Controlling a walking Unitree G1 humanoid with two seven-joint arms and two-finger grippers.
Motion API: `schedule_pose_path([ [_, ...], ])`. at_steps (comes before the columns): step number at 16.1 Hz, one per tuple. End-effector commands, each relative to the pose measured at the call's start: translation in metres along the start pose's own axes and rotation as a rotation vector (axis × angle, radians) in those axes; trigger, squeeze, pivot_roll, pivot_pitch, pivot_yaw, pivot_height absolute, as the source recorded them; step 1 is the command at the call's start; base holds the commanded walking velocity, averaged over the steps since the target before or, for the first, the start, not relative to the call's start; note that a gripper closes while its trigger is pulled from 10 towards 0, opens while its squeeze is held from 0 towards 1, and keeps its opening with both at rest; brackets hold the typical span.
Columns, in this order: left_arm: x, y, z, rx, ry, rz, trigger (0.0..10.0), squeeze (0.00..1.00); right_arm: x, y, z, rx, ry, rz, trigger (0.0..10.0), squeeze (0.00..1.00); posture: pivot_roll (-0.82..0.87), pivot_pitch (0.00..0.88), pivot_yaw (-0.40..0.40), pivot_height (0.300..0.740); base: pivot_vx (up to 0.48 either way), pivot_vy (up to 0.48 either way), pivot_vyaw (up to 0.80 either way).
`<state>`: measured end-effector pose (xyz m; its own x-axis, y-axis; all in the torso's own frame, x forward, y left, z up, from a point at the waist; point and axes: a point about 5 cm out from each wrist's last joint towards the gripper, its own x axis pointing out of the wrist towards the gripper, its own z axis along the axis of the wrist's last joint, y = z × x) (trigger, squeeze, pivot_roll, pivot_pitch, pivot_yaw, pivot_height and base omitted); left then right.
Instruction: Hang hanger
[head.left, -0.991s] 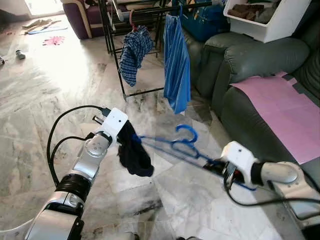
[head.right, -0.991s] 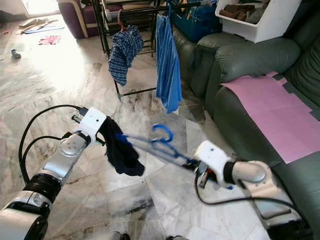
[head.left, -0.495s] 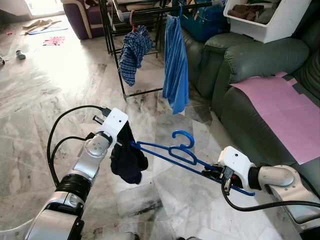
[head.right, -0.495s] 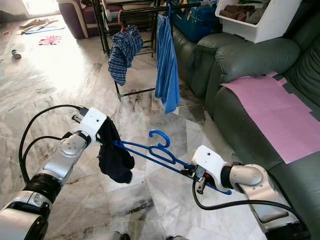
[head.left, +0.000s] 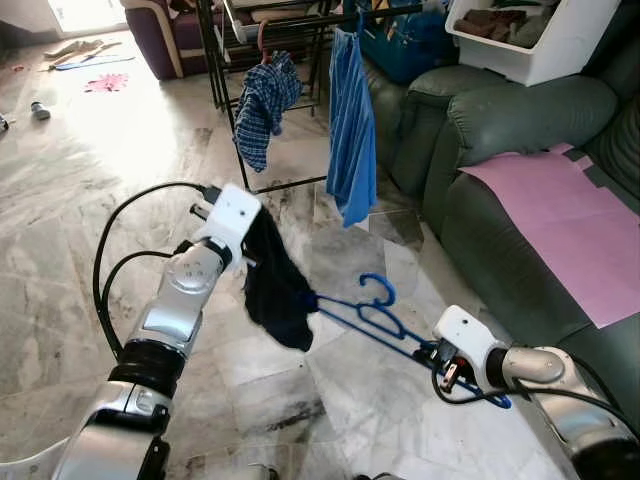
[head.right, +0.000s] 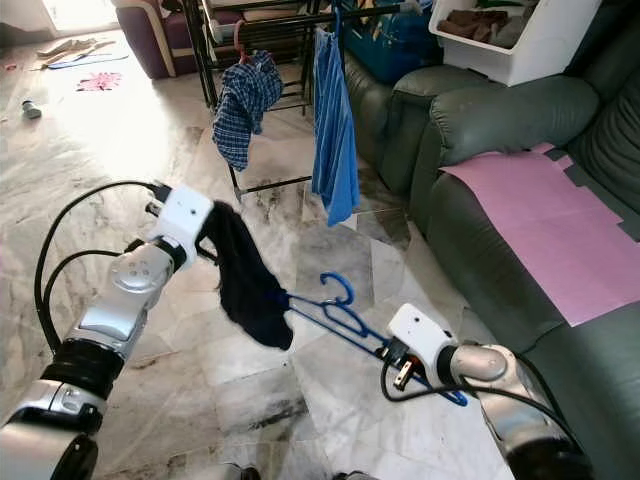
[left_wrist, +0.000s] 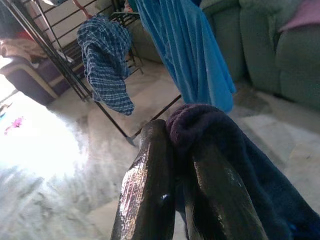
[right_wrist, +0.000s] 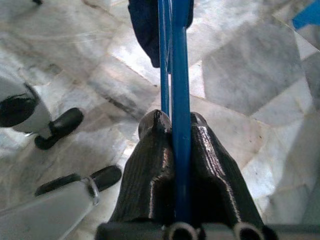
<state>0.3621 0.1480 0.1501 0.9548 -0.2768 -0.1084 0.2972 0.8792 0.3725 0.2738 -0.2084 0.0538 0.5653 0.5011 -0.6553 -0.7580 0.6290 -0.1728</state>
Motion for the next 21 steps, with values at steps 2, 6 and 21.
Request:
schedule_pose_path([
  [2,-0.004,0.001,0.009,-0.097,-0.020,-0.009,10.0,0.00,0.002,-0.009,-0.009,0.063,0.017,-0.080,10.0,0.00,0.01,0.085,-0.007,0.740,0.000,0.000,0.00],
  [6,-0.014,-0.035,0.043,-0.135,-0.228,-0.258,10.0,0.00,0.008,-0.033,-0.011,0.350,-0.079,-0.314,10.0,0.00,0.02,0.085,-0.009,0.740,0.000,0.000,0.00],
  [21,-0.051,-0.121,0.025,0.357,-0.421,-0.673,10.0,0.00,0.000,-0.086,0.079,1.246,-0.801,-0.409,10.0,0.00,-0.01,0.070,-0.016,0.740,0.000,0.000,0.00],
])
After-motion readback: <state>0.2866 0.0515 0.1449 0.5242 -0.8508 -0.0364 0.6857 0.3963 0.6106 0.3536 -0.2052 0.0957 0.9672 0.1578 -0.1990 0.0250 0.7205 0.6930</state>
